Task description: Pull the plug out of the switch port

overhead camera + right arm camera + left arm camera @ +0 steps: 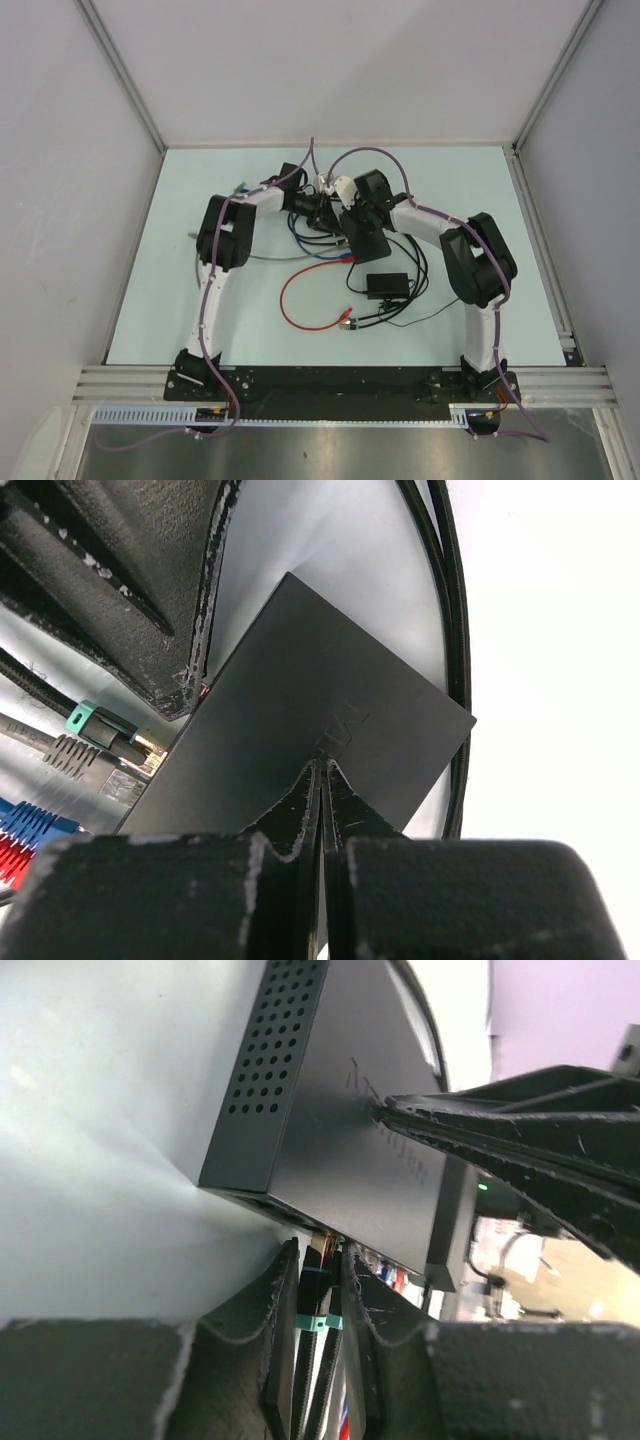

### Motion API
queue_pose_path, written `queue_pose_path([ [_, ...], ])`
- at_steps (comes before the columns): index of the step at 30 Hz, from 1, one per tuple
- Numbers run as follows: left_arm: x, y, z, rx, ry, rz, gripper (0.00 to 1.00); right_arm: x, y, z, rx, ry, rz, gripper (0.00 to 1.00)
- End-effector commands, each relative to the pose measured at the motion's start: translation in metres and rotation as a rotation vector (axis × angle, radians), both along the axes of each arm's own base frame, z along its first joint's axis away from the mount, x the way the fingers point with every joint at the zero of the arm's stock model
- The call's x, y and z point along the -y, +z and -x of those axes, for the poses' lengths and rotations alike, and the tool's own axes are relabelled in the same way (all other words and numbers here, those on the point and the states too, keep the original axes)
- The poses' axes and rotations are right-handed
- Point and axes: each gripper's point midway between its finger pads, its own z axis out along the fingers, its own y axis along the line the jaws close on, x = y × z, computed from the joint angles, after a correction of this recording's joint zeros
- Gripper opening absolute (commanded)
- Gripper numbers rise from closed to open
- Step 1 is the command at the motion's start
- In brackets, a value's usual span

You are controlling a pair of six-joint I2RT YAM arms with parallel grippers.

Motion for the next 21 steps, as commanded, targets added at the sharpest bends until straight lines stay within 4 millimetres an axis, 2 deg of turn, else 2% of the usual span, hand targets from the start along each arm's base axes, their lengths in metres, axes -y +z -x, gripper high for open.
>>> queue_pose_path([
  [1, -0.025, -0.030, -0.015, 0.085, 0.110, -0.318, 0.00, 0.058, -0.102, 0.062, -0.299, -0.031, 0.244, 0.00],
  [3, -0.023, -0.030, -0.009, 0.074, 0.086, -0.280, 0.00, 0.058, -0.102, 0.061, -0.299, -0.033, 0.244, 0.00],
  [4, -0.015, -0.020, 0.000, 0.042, 0.039, -0.175, 0.00, 0.058, -0.102, 0.061, -0.300, -0.033, 0.245, 0.00],
  [5, -0.012, -0.019, 0.000, 0.038, 0.036, -0.144, 0.00, 0.058, -0.102, 0.061, -0.300, -0.033, 0.245, 0.00],
  [9, -0.017, -0.031, -0.001, 0.032, 0.049, -0.206, 0.00, 0.058, -0.102, 0.061, -0.299, -0.031, 0.247, 0.00],
  [10, -0.024, -0.039, -0.004, 0.066, 0.052, -0.278, 0.00, 0.058, -0.102, 0.062, -0.301, -0.032, 0.247, 0.00],
  [15, -0.028, -0.025, -0.020, 0.144, 0.034, -0.234, 0.00, 0.059, -0.103, 0.062, -0.301, -0.031, 0.249, 0.00],
  [17, -0.031, -0.024, -0.014, 0.142, 0.004, -0.219, 0.00, 0.058, -0.102, 0.061, -0.298, -0.032, 0.249, 0.00],
  [18, -0.033, -0.031, -0.005, 0.136, -0.020, -0.223, 0.00, 0.059, -0.103, 0.062, -0.301, -0.031, 0.250, 0.00],
  [21, -0.032, -0.034, 0.016, 0.085, -0.055, -0.199, 0.00, 0.058, -0.103, 0.062, -0.299, -0.030, 0.249, 0.00],
])
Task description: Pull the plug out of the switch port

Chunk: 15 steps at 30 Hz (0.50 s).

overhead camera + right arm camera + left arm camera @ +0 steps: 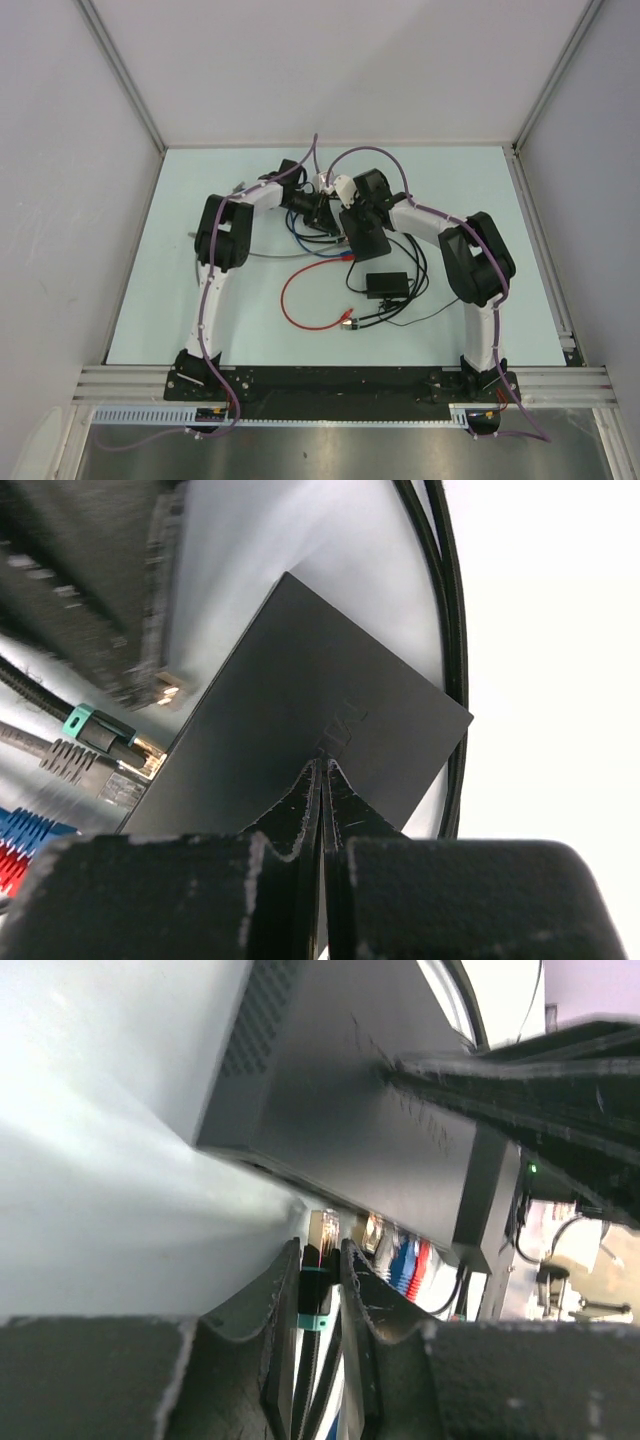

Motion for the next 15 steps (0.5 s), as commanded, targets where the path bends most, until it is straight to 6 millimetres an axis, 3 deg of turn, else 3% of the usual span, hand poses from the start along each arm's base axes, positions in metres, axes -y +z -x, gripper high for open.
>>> queue_pose_path([
  [1, -0.017, -0.031, 0.019, -0.017, -0.036, -0.079, 0.00, 0.059, -0.103, 0.065, -0.308, -0.033, 0.242, 0.00],
  [5, -0.008, -0.009, 0.002, 0.027, -0.035, -0.001, 0.00, 0.059, -0.104, 0.065, -0.314, -0.031, 0.247, 0.00],
  [9, 0.008, 0.041, -0.011, 0.091, -0.060, 0.157, 0.00, 0.059, -0.106, 0.065, -0.324, -0.032, 0.252, 0.00],
  [15, -0.004, 0.055, -0.037, 0.293, -0.050, 0.020, 0.00, 0.058, -0.105, 0.065, -0.326, -0.036, 0.254, 0.00],
])
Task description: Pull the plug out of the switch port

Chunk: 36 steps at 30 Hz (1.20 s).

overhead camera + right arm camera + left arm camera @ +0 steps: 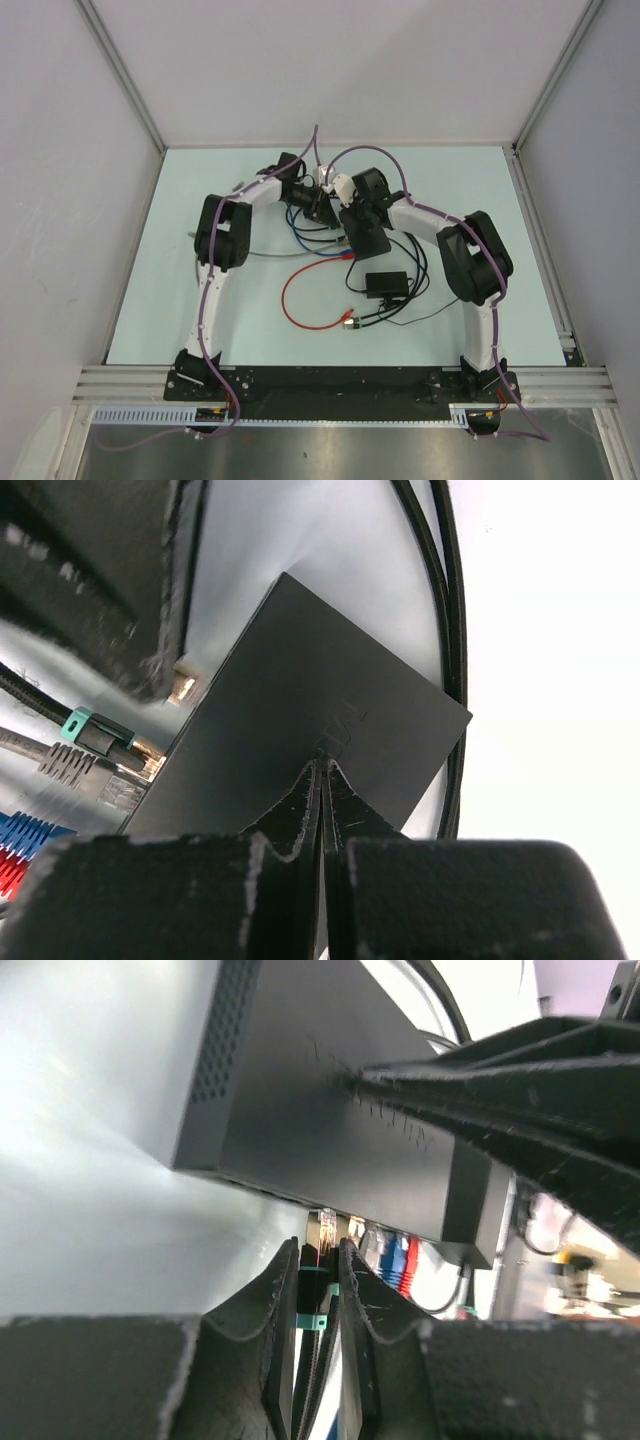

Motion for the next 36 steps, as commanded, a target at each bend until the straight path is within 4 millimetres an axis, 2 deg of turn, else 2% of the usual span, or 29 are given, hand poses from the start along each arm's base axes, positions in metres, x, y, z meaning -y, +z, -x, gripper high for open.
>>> queue_pose_path([
  [1, -0.013, 0.036, -0.037, 0.263, 0.017, -0.092, 0.00, 0.059, -0.105, 0.071, -0.337, -0.036, 0.240, 0.00],
  [5, -0.048, 0.033, -0.071, 0.387, 0.096, -0.260, 0.00, 0.060, -0.105, 0.071, -0.340, -0.038, 0.239, 0.00],
  [10, -0.096, 0.045, -0.121, 0.531, 0.217, -0.418, 0.00, 0.060, -0.106, 0.072, -0.346, -0.037, 0.241, 0.00],
  [13, -0.112, 0.049, -0.140, 0.588, 0.251, -0.449, 0.01, 0.060, -0.106, 0.071, -0.347, -0.038, 0.240, 0.00],
  [14, -0.112, 0.052, -0.142, 0.590, 0.252, -0.433, 0.16, 0.060, -0.106, 0.071, -0.347, -0.041, 0.239, 0.00],
  [15, -0.112, 0.052, -0.142, 0.588, 0.248, -0.426, 0.26, 0.060, -0.106, 0.071, -0.350, -0.039, 0.241, 0.00],
  [17, -0.108, 0.060, -0.140, 0.594, 0.247, -0.401, 0.45, 0.060, -0.107, 0.071, -0.350, -0.042, 0.240, 0.00],
  [18, -0.102, 0.069, -0.137, 0.583, 0.252, -0.354, 0.48, 0.060, -0.106, 0.071, -0.348, -0.044, 0.240, 0.00],
  [21, -0.082, 0.101, -0.125, 0.582, 0.226, -0.209, 0.54, 0.060, -0.105, 0.070, -0.347, -0.048, 0.237, 0.00],
  [25, -0.063, 0.128, -0.109, 0.550, 0.188, -0.077, 0.57, 0.061, -0.106, 0.070, -0.348, -0.048, 0.237, 0.00],
  [28, -0.047, 0.134, -0.086, 0.464, 0.133, 0.031, 0.57, 0.061, -0.106, 0.070, -0.350, -0.050, 0.238, 0.00],
  [30, -0.044, 0.125, -0.079, 0.408, 0.144, 0.048, 0.58, 0.061, -0.105, 0.069, -0.347, -0.054, 0.234, 0.00],
  [32, -0.045, 0.118, -0.076, 0.377, 0.174, 0.022, 0.59, 0.061, -0.105, 0.069, -0.348, -0.058, 0.235, 0.00],
  [36, -0.054, 0.110, -0.089, 0.410, 0.250, -0.093, 0.62, 0.062, -0.105, 0.068, -0.347, -0.064, 0.230, 0.00],
])
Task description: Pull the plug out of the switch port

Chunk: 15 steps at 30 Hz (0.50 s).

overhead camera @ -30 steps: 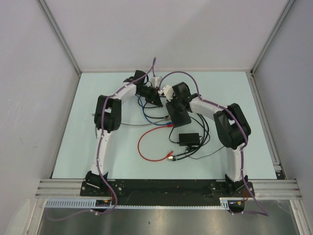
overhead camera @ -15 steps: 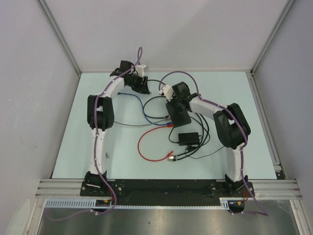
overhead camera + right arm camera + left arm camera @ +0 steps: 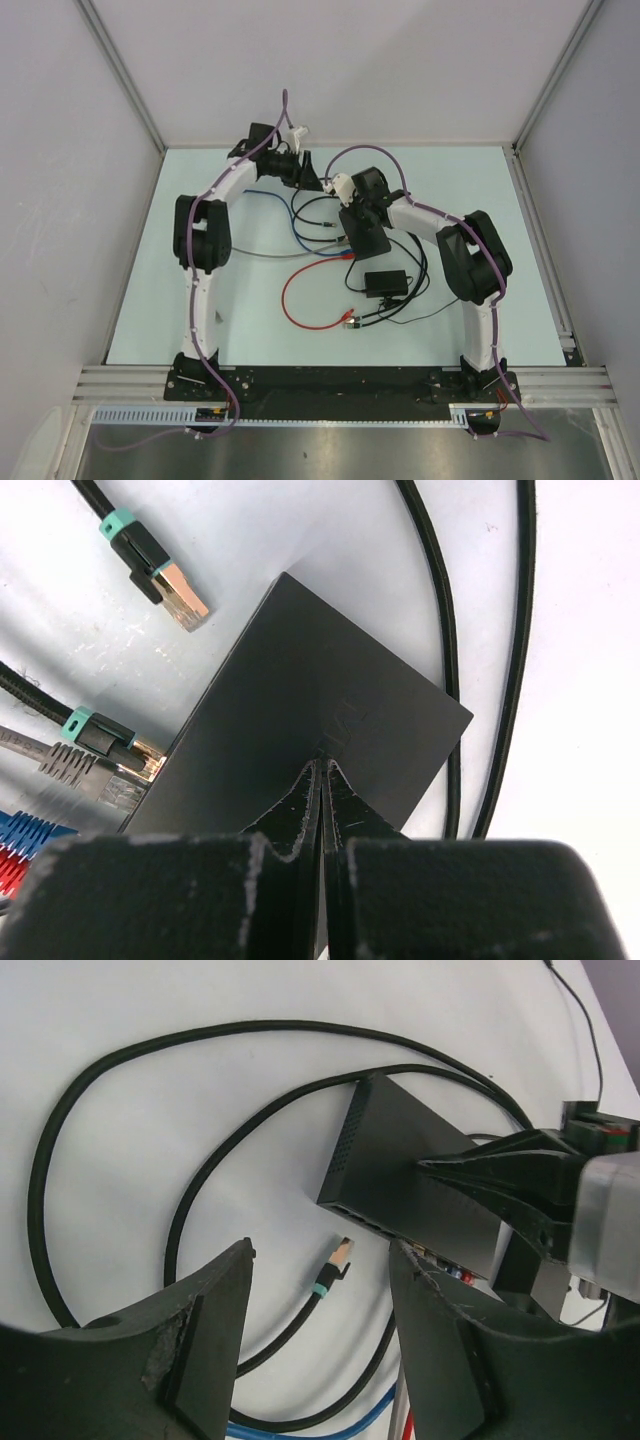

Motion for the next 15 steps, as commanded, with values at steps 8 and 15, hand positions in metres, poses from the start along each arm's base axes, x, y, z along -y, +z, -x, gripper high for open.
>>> queue_pose_path([
  [8, 0.017, 0.016, 0.052, -0.174, -0.130, 0.202, 0.49, 0.062, -0.105, 0.068, -0.339, -0.060, 0.218, 0.00],
  [15, 0.031, -0.034, 0.096, -0.371, -0.173, 0.230, 0.45, 0.063, -0.102, 0.066, -0.342, -0.065, 0.204, 0.00],
])
